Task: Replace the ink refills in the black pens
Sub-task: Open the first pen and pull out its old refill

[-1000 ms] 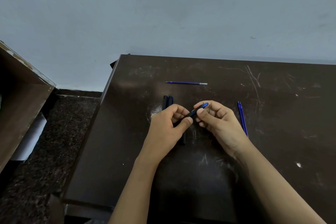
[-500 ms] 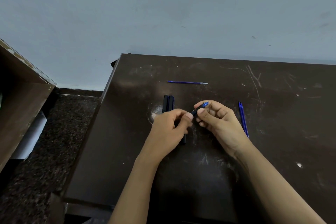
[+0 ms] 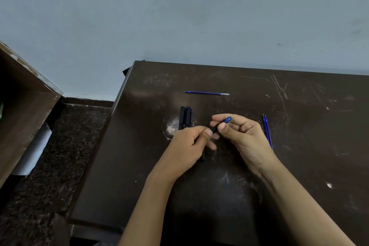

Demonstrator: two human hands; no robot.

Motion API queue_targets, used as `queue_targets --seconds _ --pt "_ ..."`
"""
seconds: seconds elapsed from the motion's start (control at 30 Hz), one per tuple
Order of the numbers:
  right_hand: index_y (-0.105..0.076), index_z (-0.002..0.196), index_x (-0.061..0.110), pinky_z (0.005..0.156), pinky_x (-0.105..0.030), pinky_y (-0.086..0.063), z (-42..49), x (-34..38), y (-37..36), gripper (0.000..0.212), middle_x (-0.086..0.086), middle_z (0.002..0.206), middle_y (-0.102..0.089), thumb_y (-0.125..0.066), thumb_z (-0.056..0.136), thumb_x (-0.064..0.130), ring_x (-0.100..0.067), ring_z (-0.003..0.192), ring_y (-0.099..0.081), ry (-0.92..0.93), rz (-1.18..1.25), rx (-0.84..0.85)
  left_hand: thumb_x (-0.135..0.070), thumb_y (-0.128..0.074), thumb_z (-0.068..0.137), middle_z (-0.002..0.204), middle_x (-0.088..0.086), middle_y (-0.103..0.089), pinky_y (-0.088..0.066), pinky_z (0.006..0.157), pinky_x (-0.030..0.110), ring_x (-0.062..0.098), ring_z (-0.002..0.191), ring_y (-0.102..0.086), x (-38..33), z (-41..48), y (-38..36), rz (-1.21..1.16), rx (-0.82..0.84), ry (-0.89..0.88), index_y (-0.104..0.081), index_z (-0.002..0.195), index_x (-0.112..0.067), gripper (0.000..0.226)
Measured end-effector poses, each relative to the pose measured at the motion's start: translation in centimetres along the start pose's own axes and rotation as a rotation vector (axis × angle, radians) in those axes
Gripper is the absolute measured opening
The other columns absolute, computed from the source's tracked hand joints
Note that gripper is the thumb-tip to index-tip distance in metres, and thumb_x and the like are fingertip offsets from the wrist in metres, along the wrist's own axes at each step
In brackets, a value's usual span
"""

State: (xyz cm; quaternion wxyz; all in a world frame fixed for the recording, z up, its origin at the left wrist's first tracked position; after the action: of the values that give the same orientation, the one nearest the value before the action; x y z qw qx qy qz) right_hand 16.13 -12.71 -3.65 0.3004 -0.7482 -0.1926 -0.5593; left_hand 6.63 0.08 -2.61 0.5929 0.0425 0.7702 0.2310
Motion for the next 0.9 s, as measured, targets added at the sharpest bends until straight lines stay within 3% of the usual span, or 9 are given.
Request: queue_targets --seconds 0.17,0.3,0.4,0.47,0.6,0.67,0.77,0.9 --pt "-0.073 0.088 0.01 0.072 -0.023 -0.053 -0.2 0.0 -0.6 0.019 -0.01 0.086 -0.074 -0.07 0.07 0.015 -0.016 0.079 -0.069 0.02 0.046 -0.064 -0.019 -0.05 0.097 0.076 -0.009 -0.071 -0.039 0.064 0.002 -0.012 0.063 -0.058 0.0 -0.1 0.5 0.065 -0.068 -0.079 -0.071 0.094 -0.015 0.021" --pt "-0.073 0.088 0.006 0.07 -0.023 -0.054 -0.3 -0.2 -1.4 0.019 -0.019 0.083 -0.072 -0.071 0.071 0.013 -0.016 0.073 -0.068 0.026 0.037 -0.149 -0.024 -0.051 0.096 0.075 -0.014 -0.069 -0.047 0.071 0.009 -0.002 0.075 -0.065 0.5 0.0 0.7 0.232 -0.135 -0.153 -0.069 0.094 -0.02 0.019" --pt "-0.072 0.091 0.003 0.076 -0.029 -0.057 -0.4 -0.5 -2.0 0.019 -0.026 0.086 -0.07 -0.071 0.074 0.011 -0.021 0.076 -0.069 0.005 0.053 -0.202 -0.029 -0.049 0.096 0.077 -0.015 -0.068 -0.05 0.069 0.018 -0.001 0.075 -0.064 0.6 -0.1 0.7 0.344 -0.186 -0.163 -0.067 0.096 -0.025 0.019" --pt "-0.071 0.095 0.005 0.075 -0.028 -0.057 -0.4 -0.7 -2.4 0.019 -0.02 0.083 -0.073 -0.071 0.077 0.011 -0.02 0.077 -0.071 -0.03 0.04 -0.207 -0.03 -0.048 0.096 0.08 -0.012 -0.069 -0.047 0.065 0.016 0.001 0.076 -0.063 0.6 -0.2 0.8 0.408 -0.23 -0.14 -0.065 0.098 -0.025 0.018" --pt "-0.068 0.102 0.021 0.07 -0.014 -0.05 -0.2 -1.5 -2.3 0.034 0.001 0.083 -0.07 -0.08 0.071 0.028 -0.007 0.073 -0.066 -0.026 -0.482 -0.244 -0.027 -0.052 0.094 0.082 -0.008 -0.068 -0.041 0.06 0.011 0.003 0.073 -0.062 0.6 -0.3 1.6 0.386 -0.406 -0.087 -0.064 0.1 -0.021 0.015" --pt "-0.067 0.103 0.026 0.065 -0.01 -0.046 -0.3 -1.9 -2.6 0.037 0.006 0.087 -0.062 -0.081 0.069 0.033 -0.008 0.071 -0.059 0.026 -0.771 -0.17 -0.026 -0.055 0.093 0.08 -0.008 -0.067 -0.042 0.061 0.011 0.003 0.071 -0.061 0.6 -0.4 1.9 0.346 -0.468 -0.06 -0.065 0.099 -0.02 0.013" --pt "-0.064 0.111 0.025 0.073 -0.023 -0.05 -0.6 -2.4 -3.0 0.039 0.007 0.092 -0.057 -0.076 0.074 0.032 -0.007 0.075 -0.056 0.088 -1.012 -0.025 -0.025 -0.058 0.092 0.084 -0.007 -0.068 -0.049 0.068 0.018 0.004 0.077 -0.063 0.7 -0.4 1.9 0.318 -0.487 -0.034 -0.065 0.1 -0.019 0.012" --pt "-0.062 0.114 0.024 0.077 -0.039 -0.052 -0.6 -2.3 -2.4 0.034 0.003 0.097 -0.061 -0.064 0.081 0.02 -0.015 0.083 -0.06 0.148 -1.137 -0.037 -0.024 -0.06 0.09 0.087 -0.007 -0.069 -0.055 0.076 0.029 0.005 0.081 -0.065 1.0 -0.2 1.6 0.296 -0.462 -0.033 -0.065 0.099 -0.019 0.012"
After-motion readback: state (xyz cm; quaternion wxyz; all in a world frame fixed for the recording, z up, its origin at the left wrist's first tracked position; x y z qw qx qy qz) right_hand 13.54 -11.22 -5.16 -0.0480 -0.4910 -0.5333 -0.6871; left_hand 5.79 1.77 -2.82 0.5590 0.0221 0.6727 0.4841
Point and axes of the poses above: each hand's wrist, its own z-axis towards the middle knuckle, its own y-axis out of the back of the hand, x = y × z, the point moved 1 cm from there along z, towards the middle knuckle
